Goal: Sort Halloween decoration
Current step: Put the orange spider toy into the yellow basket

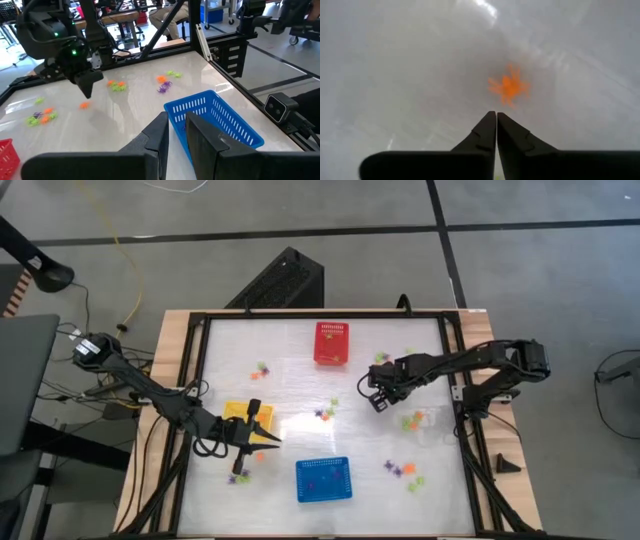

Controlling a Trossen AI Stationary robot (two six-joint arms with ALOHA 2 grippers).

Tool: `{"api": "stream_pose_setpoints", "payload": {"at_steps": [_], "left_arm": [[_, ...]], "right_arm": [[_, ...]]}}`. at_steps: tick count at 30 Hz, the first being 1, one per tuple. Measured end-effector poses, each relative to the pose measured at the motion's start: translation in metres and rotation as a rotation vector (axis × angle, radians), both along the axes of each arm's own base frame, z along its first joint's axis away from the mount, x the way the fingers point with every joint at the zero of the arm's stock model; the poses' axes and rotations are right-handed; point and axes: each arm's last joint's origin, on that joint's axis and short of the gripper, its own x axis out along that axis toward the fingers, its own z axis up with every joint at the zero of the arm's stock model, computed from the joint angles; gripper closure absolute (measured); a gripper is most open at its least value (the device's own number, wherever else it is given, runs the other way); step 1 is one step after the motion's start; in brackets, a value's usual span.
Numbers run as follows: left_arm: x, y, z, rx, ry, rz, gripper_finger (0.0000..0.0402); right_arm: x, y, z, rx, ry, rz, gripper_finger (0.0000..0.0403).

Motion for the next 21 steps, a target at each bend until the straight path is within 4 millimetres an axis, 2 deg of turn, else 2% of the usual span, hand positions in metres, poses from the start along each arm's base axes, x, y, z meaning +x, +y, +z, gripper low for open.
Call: {"api": "stream_pose_setpoints", "payload": {"at_steps": [4, 14, 17, 21], "left_arm": [[0.000, 0.000, 0.000, -0.007, 0.002, 0.000, 0.0347], [0.000, 0.000, 0.000, -0.005, 0.004, 0.000, 0.0347], [0.000, 0.000, -0.001, -0.004, 0.006, 0.001, 0.0347], [0.000, 0.000, -0.001, -0.004, 0.006, 0.000, 0.0347]], "right_arm": [[0.000, -0.006, 0.000, -0.010, -0.003, -0.006, 0.0312], [0.002, -0.016, -0.002, -0.019, -0.015, -0.002, 0.0169], [0.004, -0.017, -0.009, -0.013, 0.009, -0.004, 0.0148], [0.009, -0.017, -0.019, -0.010, 0.029, -0.003, 0.0144]]}}
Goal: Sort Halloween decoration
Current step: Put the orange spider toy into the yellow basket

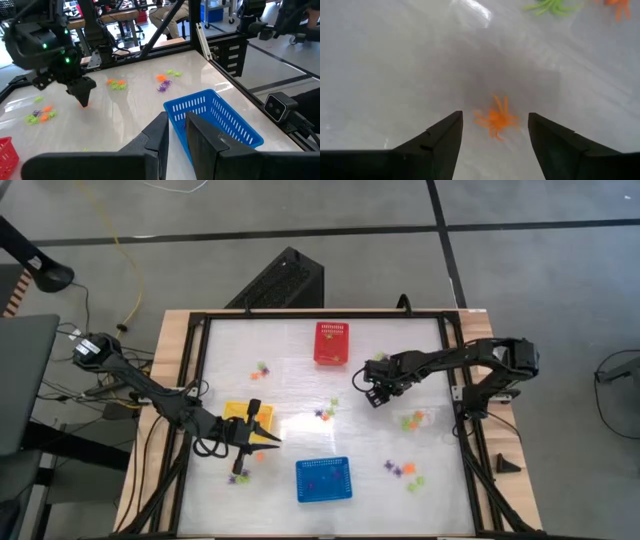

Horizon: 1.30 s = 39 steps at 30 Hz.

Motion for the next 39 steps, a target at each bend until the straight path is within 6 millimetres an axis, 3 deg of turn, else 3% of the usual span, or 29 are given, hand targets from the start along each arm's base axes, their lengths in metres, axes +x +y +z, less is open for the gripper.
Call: {"api": "stream_pose_setpoints", "payload": {"at_steps": [7, 18, 26, 31, 39], "left_arm": [[0.000, 0.000, -0.001, 0.004, 0.012, 0.003, 0.0347], [0.000, 0.001, -0.001, 0.009, 0.013, 0.013, 0.0347], [0.000, 0.000, -0.001, 0.008, 0.013, 0.012, 0.0347], [0.000, 0.001, -0.001, 0.007, 0.013, 0.013, 0.0347], [0.000, 0.001, -0.001, 0.007, 0.013, 0.013, 0.0347]], "right_arm": [[0.004, 0.001, -0.011, 0.031, 0.041, 0.009, 0.0168], [-0.004, 0.007, 0.006, 0.033, -0.001, 0.012, 0.0318], [-0.007, 0.008, 0.010, 0.034, -0.004, 0.008, 0.0376], [-0.007, 0.009, 0.010, 0.043, -0.003, -0.025, 0.0368], [-0.011, 0.021, 0.009, 0.077, 0.050, -0.085, 0.0271]]}}
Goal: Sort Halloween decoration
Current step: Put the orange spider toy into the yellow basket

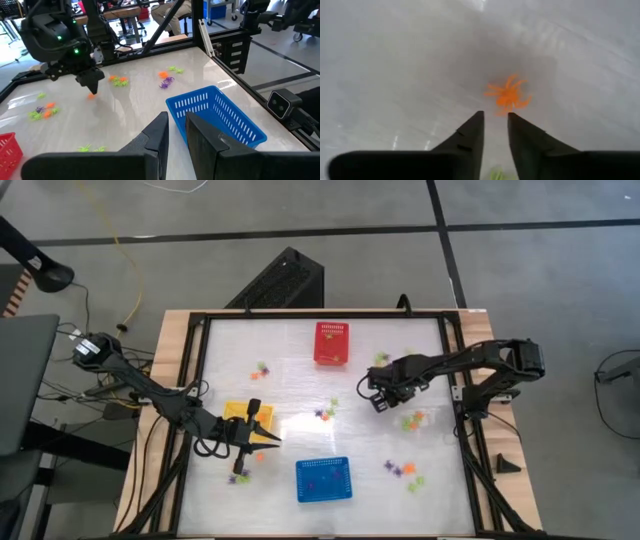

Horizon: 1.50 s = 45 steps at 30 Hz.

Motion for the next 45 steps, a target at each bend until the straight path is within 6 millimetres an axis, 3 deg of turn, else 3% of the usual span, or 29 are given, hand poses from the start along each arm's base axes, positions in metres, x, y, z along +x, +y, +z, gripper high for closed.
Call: {"api": "stream_pose_setpoints", "payload": {"at_steps": [6, 13, 18, 29, 38, 45], "left_arm": [[0.000, 0.000, 0.000, 0.000, 0.000, 0.000, 0.0347], [0.000, 0.000, 0.000, -0.006, -0.001, 0.000, 0.0347], [0.000, 0.000, 0.000, -0.006, -0.002, 0.000, 0.0347], [0.000, 0.000, 0.000, -0.006, -0.002, 0.001, 0.0347], [0.000, 0.000, 0.000, -0.005, -0.001, 0.002, 0.0347], [0.000, 0.000, 0.000, -0.005, 0.000, 0.003, 0.0347]], "right_arm": [[0.001, 0.007, 0.000, -0.019, 0.005, 0.029, 0.0216], [-0.003, 0.007, -0.011, -0.035, 0.010, 0.021, 0.0210], [-0.007, 0.004, -0.016, -0.077, 0.026, 0.018, 0.0244], [-0.005, 0.003, -0.016, -0.111, 0.009, 0.044, 0.0381], [-0.004, 0.003, -0.014, -0.121, 0.014, 0.064, 0.0377], [0.011, 0.002, 0.003, -0.142, -0.057, 0.100, 0.0383]]}}
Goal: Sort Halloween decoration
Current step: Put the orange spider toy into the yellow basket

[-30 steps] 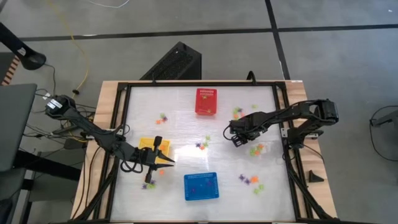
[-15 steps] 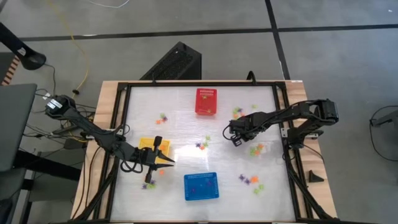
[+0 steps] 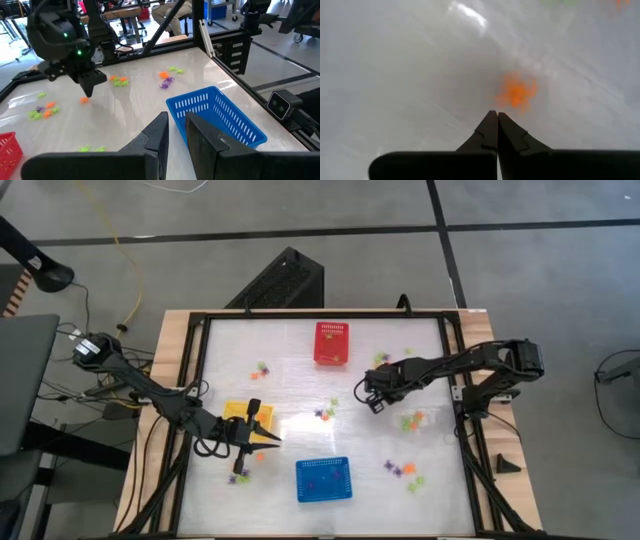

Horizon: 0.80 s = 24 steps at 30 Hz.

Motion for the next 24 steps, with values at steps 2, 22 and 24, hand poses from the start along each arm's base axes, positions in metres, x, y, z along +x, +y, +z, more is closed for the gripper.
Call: {"api": "stream_pose_setpoints", "payload": {"at_steps": [2, 22, 24], "left_arm": [[0.000, 0.000, 0.000, 0.000, 0.000, 0.000, 0.0347], [0.000, 0.000, -0.001, 0.008, 0.006, 0.000, 0.0347], [0.000, 0.000, -0.001, 0.007, 0.005, 0.000, 0.0347]], "right_arm": [[0.006, -0.001, 0.007, -0.015, -0.026, 0.018, 0.0382], [0.001, -0.009, 0.015, 0.020, 0.046, 0.011, 0.0271], [-0.002, -0.008, 0.009, 0.021, 0.062, 0.022, 0.0257]]}}
